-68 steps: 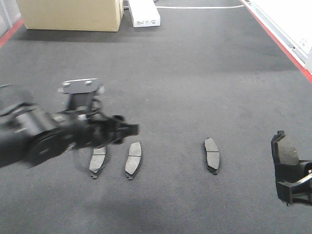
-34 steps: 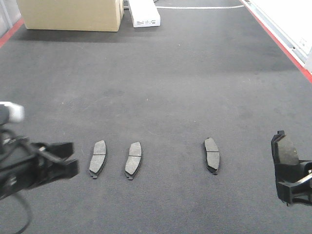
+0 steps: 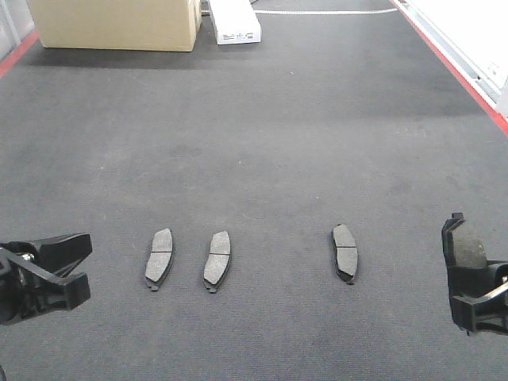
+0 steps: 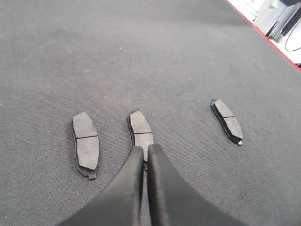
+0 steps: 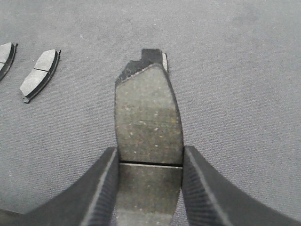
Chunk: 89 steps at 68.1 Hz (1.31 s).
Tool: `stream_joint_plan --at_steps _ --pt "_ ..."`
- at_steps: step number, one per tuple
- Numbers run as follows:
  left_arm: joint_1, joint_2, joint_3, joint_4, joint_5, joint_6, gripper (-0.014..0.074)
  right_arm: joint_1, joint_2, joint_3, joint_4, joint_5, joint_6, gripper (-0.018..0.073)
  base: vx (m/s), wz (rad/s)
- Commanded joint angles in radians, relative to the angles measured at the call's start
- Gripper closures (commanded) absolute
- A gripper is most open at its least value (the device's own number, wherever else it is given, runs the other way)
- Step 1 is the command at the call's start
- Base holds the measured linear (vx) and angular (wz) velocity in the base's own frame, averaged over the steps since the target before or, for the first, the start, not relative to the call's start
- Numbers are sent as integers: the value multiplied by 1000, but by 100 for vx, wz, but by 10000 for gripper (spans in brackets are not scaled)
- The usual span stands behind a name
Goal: Move and align brake pads A on conveyor
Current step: 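Raise the open left gripper away from the placed pad, then lower the right gripper's brake pad into the gap between belt pads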
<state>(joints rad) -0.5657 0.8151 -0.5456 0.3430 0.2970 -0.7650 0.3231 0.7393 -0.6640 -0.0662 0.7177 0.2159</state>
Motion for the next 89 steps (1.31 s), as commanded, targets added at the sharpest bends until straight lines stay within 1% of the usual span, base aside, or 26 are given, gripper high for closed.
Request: stream_joint_plan --at_steps 1,33,46,52,68,73,78,84,89 --pt "-3 -2 -26 10 -56 -4 603 0 -6 -31 -8 -81 -5 535 0 0" --pt "-3 -2 -26 10 -56 -4 603 0 -6 -31 -7 -81 -5 535 0 0" --pt "-3 -2 -26 10 -56 -4 603 0 6 -35 1 -103 1 535 0 0" --pt "-3 -2 -26 10 -56 -4 603 0 78 -61 14 -102 11 535 0 0" --pt "-3 -2 -26 10 -56 -4 603 2 396 -211 93 -104 0 535 0 0" --pt "-3 -2 -26 10 -56 -4 603 30 486 -258 104 -108 -8 535 0 0" --pt "-3 -2 -26 10 -56 -4 603 75 572 -307 106 -126 -5 534 0 0" --pt "-3 -3 -26 9 -56 -4 603 121 680 -363 108 -144 19 534 0 0" --pt "-3 -3 -26 9 -56 -4 603 140 761 -421 119 -146 33 534 0 0"
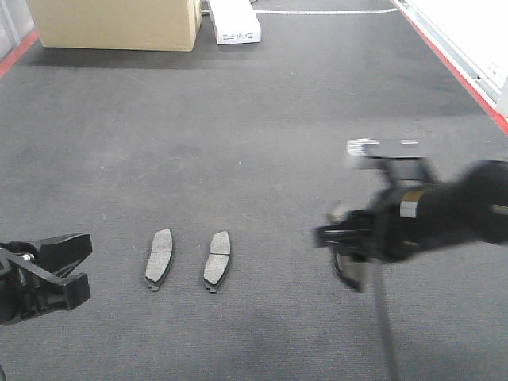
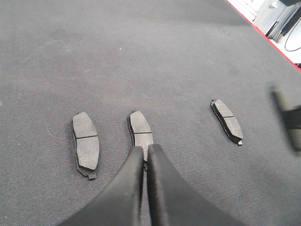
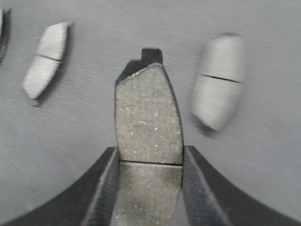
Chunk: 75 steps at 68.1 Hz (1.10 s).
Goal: Move and align brake pads A on conveyor
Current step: 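Lower the right gripper's brake pad into the gap between belt pads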
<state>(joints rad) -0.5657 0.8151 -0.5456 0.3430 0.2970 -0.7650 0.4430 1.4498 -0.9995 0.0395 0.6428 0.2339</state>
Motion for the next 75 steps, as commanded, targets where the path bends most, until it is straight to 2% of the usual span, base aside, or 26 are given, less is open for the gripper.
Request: stream_joint_plan --at_steps 1,11,21,50,75 --pt "-3 -3 -26 9 -56 -4 603 22 73 -90 15 -71 15 534 0 0" --pt "-3 -3 -26 9 -56 -4 603 22 211 -191 74 -72 15 531 0 0" --pt "-3 -3 -26 9 -56 -4 603 22 313 -248 83 -69 15 526 0 0" --pt "-3 -3 -26 9 -56 -4 603 22 408 -251 106 -157 15 493 0 0" --pt "-3 -3 -26 9 -56 -4 603 22 413 -251 104 -171 15 286 0 0"
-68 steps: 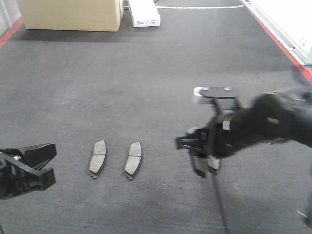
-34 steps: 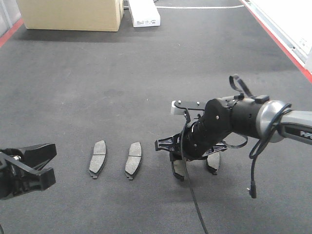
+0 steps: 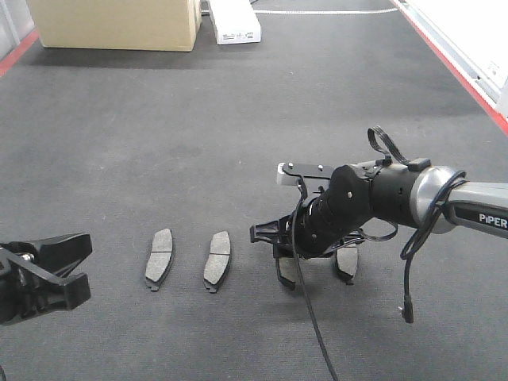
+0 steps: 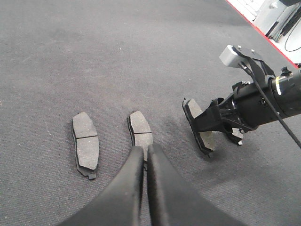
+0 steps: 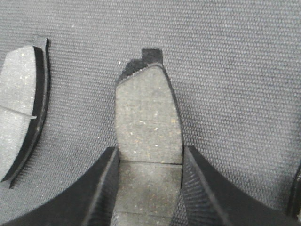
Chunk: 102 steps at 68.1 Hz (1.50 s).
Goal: Move and align brake pads A on conveyor
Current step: 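Lower the right gripper's brake pad into the gap between belt pads, then open the right gripper and lift it off the placed pad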
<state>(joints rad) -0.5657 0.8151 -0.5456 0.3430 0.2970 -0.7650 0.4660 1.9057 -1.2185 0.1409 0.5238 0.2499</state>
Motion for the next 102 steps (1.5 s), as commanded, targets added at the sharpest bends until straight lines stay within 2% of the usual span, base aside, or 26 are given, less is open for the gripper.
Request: stream_joint_plan --at_steps 1,14,38,46,64,77,88,102 --pt "-3 -3 -26 9 -56 -4 603 0 -43 -32 3 -53 -1 279 0 0" --pt "-3 -3 -26 9 -56 -4 603 0 -43 -32 3 -59 -1 226 0 0" --pt "-3 -3 -26 9 -56 -4 603 -1 -52 -32 5 -67 -1 234 0 0" --pt "-3 -3 -26 9 -56 -4 603 -21 -93 -24 2 -36 -1 291 0 0" --pt "-3 -3 -26 9 -56 -4 603 -156 -242 -23 -25 132 -22 464 0 0" --pt "-3 -3 -26 9 -56 -4 603 -167 -373 0 -105 167 -23 572 0 0" --pt "-3 -3 -26 9 -56 -4 603 -167 -531 159 -134 61 -15 569 0 0" --pt "-3 -3 -26 9 -56 -4 603 -167 -756 349 -200 43 -15 566 0 0"
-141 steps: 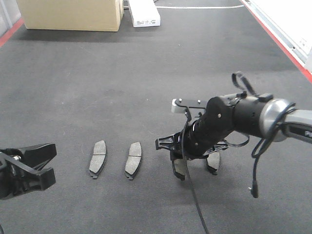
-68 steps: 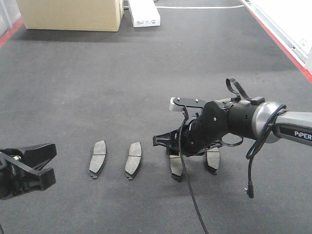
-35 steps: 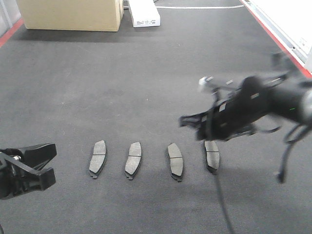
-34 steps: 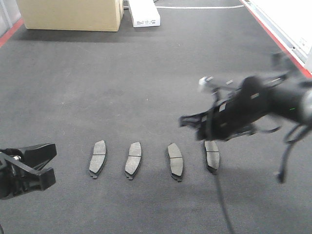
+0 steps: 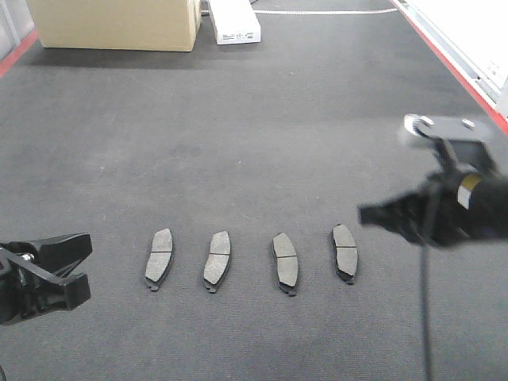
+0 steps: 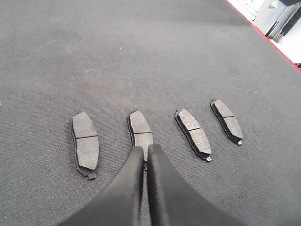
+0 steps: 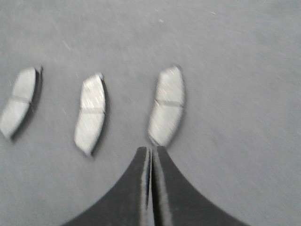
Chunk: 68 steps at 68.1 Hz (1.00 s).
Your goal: Move and align brake pads A on conveyor
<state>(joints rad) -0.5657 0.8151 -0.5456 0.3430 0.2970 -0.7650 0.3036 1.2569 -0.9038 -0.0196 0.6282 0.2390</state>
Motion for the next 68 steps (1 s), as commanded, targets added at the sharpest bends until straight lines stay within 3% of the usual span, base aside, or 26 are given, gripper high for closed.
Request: stream_joint_plan --at_steps 1,18,39,68 --pt "-3 -3 -26 9 -56 -4 603 -4 -130 45 -44 -62 -4 566 0 0" --pt "-3 -3 -26 9 -56 -4 603 -4 -458 267 -158 -127 -4 565 0 0" --pt "-3 -3 -26 9 -56 -4 603 -4 -798 466 -164 -196 -4 565 0 0" --pt "-3 -3 -26 9 -56 -4 603 -4 -872 476 -159 -209 -4 565 0 0"
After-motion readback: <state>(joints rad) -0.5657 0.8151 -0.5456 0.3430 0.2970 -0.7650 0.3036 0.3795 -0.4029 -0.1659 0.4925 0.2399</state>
